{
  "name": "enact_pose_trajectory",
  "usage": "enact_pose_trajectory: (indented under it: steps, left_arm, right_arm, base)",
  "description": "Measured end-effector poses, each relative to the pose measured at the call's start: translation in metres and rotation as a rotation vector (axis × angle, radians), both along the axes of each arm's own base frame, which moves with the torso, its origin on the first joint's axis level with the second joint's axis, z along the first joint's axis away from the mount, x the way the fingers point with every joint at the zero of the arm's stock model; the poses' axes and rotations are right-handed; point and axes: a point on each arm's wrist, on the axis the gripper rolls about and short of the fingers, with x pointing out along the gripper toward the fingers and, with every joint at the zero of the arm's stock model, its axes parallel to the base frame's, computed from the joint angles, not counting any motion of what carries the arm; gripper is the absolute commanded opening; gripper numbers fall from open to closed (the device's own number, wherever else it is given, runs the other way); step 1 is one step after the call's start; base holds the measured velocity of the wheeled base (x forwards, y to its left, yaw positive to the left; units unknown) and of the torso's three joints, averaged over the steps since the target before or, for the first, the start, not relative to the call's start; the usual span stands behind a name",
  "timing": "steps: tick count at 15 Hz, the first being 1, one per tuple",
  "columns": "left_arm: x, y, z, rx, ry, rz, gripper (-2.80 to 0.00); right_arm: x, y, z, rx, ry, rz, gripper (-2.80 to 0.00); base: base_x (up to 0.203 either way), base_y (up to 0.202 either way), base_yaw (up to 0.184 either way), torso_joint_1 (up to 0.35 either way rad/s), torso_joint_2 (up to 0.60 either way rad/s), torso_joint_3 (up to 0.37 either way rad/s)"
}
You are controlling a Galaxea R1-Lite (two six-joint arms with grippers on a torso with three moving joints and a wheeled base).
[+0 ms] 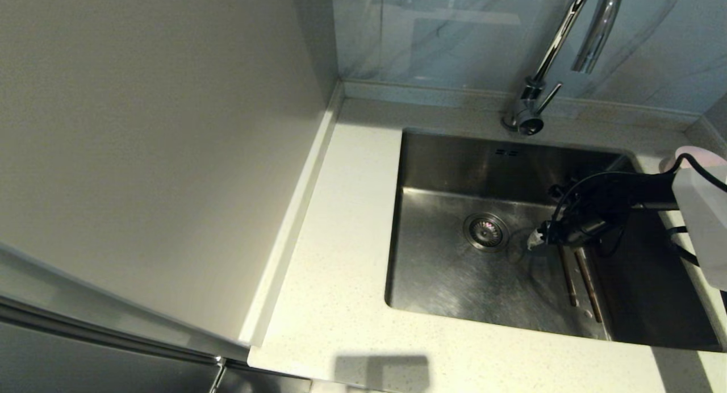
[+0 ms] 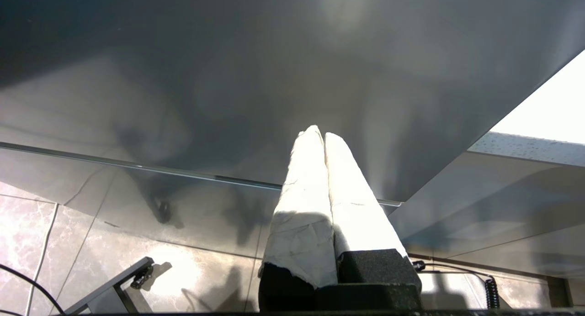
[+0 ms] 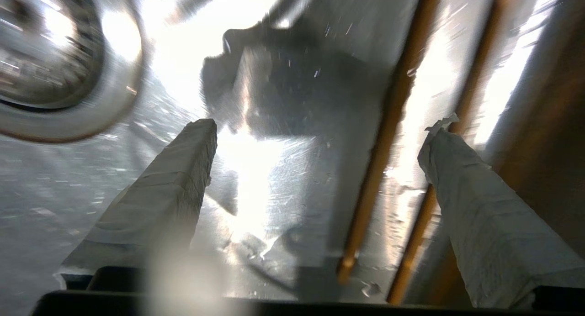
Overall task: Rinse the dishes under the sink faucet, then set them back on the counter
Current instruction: Place the chopsticks on the bowl
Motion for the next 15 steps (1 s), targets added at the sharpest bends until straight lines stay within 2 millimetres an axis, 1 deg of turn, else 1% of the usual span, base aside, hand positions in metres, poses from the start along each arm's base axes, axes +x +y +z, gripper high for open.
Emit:
enact_pose_trajectory:
  steps: [2, 5, 8, 15]
  left_arm:
    - [0.0, 0.0, 0.0, 0.0, 0.0, 0.0, -2.8]
    - [0.0, 0.0, 0.0, 0.0, 0.0, 0.0, -2.8]
    - [0.0, 0.0, 0.0, 0.0, 0.0, 0.0, -2.8]
    - [0.0, 0.0, 0.0, 0.0, 0.0, 0.0, -2.8]
  right_arm:
    - [-0.003, -0.004, 0.016, -0.012, -0.034, -0.013, 0.0]
    - [-0.008, -0.015, 0.026, -0.038, -0.049, -0.04, 0.0]
    - [-0.008, -0.023, 0.021, -0.039, -0.044, -0.053, 0.0]
    - [-0.003, -0.026, 0.0, -0.021, -0.009, -0.04, 0.0]
  base:
    - [0.0, 0.0, 0.0, 0.0, 0.0, 0.0]
    - [0.0, 0.0, 0.0, 0.0, 0.0, 0.0]
    - [0.0, 0.0, 0.0, 0.0, 0.0, 0.0]
    - [0.0, 0.0, 0.0, 0.0, 0.0, 0.0]
